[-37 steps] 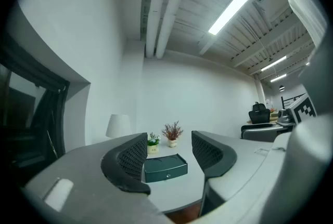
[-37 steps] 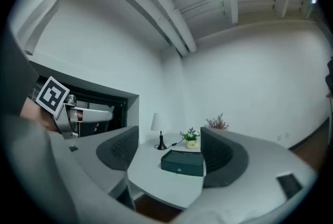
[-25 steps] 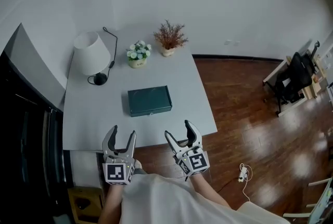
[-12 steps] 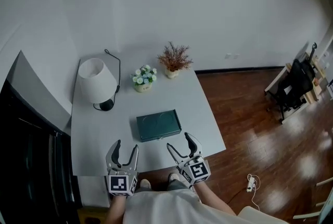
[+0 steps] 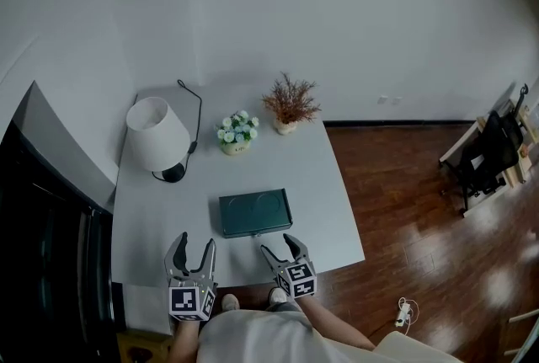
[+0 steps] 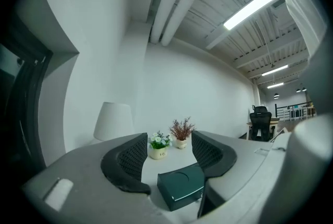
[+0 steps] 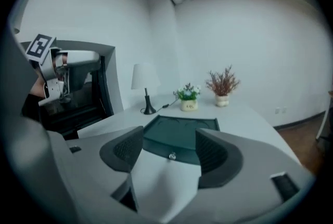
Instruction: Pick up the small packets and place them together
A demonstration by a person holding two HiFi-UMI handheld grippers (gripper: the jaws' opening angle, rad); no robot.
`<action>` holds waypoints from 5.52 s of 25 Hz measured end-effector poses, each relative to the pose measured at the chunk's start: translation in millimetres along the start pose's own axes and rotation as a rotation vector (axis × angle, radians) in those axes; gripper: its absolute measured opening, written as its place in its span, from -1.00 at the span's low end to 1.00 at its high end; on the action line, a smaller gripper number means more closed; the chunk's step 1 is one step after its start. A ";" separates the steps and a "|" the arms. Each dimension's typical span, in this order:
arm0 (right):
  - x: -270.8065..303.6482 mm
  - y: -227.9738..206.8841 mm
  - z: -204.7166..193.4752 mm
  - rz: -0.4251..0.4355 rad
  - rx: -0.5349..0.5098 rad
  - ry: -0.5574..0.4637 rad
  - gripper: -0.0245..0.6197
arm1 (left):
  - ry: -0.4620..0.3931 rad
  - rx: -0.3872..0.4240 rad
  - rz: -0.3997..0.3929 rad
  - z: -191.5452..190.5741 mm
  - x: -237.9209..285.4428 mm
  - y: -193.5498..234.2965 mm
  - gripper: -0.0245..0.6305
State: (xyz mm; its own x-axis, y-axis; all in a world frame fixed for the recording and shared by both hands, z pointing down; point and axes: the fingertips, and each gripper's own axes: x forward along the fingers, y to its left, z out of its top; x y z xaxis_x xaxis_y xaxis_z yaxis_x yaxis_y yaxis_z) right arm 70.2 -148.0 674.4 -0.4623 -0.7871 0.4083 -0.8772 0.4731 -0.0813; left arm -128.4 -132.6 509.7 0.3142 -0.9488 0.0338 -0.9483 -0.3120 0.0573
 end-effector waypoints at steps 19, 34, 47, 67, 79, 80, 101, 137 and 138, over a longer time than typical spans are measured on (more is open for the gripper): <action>109.3 -8.5 -103.3 -0.047 0.143 0.405 -0.26 | 0.037 -0.011 0.062 -16.1 -10.7 5.4 -0.15; 78.0 3.2 -121.1 -0.059 0.110 0.540 -0.72 | 0.001 -0.062 0.098 -11.7 -22.0 22.0 -0.16; 5.3 43.0 -157.1 0.043 0.086 0.611 -0.72 | 0.010 -0.080 0.046 -19.0 -14.6 5.7 -0.16; -54.6 -14.5 24.7 -0.047 0.069 -0.032 -0.58 | 0.012 -0.091 0.029 -12.3 -8.4 -5.1 -0.16; -88.4 -17.2 171.6 -0.017 -0.056 -0.418 -0.51 | -0.067 0.005 0.021 30.7 -5.8 -17.0 -0.16; -90.6 -17.3 177.3 -0.016 -0.058 -0.442 -0.17 | -0.070 0.008 0.023 32.4 -5.9 -16.7 -0.16; -91.3 -26.4 173.0 -0.010 -0.069 -0.463 0.43 | -0.032 0.006 0.040 20.1 -2.6 -9.1 -0.22; 53.0 -27.1 -104.6 0.204 -0.479 0.646 -0.02 | 0.008 -0.008 0.021 0.0 -2.1 -20.9 -0.22; 53.5 -26.3 -107.5 0.202 -0.489 0.658 -0.05 | 0.008 -0.010 0.024 0.1 -2.8 -20.7 -0.22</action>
State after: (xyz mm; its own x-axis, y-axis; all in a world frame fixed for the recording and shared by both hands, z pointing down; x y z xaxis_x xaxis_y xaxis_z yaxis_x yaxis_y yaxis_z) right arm 82.5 -160.1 796.1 -0.3022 -0.3496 0.8868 -0.5609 0.8174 0.1311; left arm -109.6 -123.5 508.3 0.2918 -0.9555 0.0432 -0.9551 -0.2887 0.0659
